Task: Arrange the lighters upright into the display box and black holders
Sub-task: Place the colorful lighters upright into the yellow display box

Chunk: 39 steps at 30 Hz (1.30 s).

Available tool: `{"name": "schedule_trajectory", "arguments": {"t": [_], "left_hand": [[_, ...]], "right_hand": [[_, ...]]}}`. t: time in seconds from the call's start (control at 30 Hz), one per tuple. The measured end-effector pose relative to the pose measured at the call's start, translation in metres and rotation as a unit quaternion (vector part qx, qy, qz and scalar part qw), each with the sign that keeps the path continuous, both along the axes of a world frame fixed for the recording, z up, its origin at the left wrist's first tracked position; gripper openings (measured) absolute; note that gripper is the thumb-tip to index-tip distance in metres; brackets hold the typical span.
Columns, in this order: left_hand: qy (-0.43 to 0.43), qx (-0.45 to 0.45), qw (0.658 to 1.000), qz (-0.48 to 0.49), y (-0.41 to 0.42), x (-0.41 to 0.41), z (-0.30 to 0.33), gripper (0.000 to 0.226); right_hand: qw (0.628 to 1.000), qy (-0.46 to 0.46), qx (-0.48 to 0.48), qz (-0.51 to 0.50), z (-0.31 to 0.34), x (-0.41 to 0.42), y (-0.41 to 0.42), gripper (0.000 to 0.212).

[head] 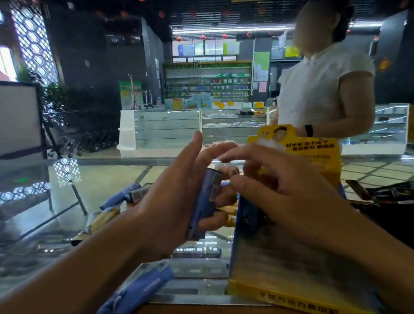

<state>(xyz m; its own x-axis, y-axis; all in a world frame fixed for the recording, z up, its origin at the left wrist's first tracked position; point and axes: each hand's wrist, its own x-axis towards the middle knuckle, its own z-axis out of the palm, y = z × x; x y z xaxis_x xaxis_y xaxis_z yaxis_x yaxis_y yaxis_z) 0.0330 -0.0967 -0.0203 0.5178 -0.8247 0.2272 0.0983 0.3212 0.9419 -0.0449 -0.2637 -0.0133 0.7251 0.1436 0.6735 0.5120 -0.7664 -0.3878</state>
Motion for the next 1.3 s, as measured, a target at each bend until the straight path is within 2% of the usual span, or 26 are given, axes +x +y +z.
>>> {"name": "schedule_trajectory", "arguments": {"t": [0.17, 0.3, 0.4, 0.5, 0.63, 0.87, 1.1, 1.2, 1.3], "left_hand": [[-0.084, 0.031, 0.996, -0.019, -0.004, -0.007, -0.002, 0.065], [-0.086, 0.041, 0.993, 0.067, -0.005, -0.005, -0.002, 0.063], [-0.075, 0.021, 0.986, 0.144, -0.002, 0.000, -0.001, 0.051], [-0.107, 0.001, 0.983, 0.147, -0.003, -0.002, 0.001, 0.032], [-0.151, 0.002, 0.965, 0.215, -0.008, -0.003, 0.002, 0.011], [-0.156, 0.009, 0.957, 0.245, -0.006, -0.002, 0.001, 0.012], [-0.167, 0.036, 0.966, 0.197, -0.003, 0.001, 0.001, 0.020], [-0.175, 0.037, 0.973, 0.145, -0.003, 0.001, 0.000, 0.018], [-0.181, 0.035, 0.970, 0.155, -0.005, 0.003, -0.001, 0.029]], "right_hand": [[1.000, -0.007, -0.015, 0.017, -0.005, 0.002, 0.012, 0.013], [0.999, -0.020, 0.031, -0.002, -0.002, 0.002, 0.005, 0.007], [0.991, -0.045, 0.118, -0.034, 0.001, 0.003, -0.007, 0.014], [0.977, -0.027, 0.208, -0.037, 0.003, 0.002, -0.013, 0.015], [0.974, 0.017, 0.224, 0.007, 0.002, 0.001, -0.010, 0.015], [0.978, 0.076, 0.193, 0.029, 0.000, 0.002, -0.006, 0.018], [0.977, 0.143, 0.140, 0.074, 0.002, -0.005, -0.005, 0.020], [0.960, 0.170, 0.189, 0.118, 0.004, -0.007, -0.008, 0.023], [0.939, 0.192, 0.237, 0.155, 0.003, -0.007, -0.009, 0.030]]}}
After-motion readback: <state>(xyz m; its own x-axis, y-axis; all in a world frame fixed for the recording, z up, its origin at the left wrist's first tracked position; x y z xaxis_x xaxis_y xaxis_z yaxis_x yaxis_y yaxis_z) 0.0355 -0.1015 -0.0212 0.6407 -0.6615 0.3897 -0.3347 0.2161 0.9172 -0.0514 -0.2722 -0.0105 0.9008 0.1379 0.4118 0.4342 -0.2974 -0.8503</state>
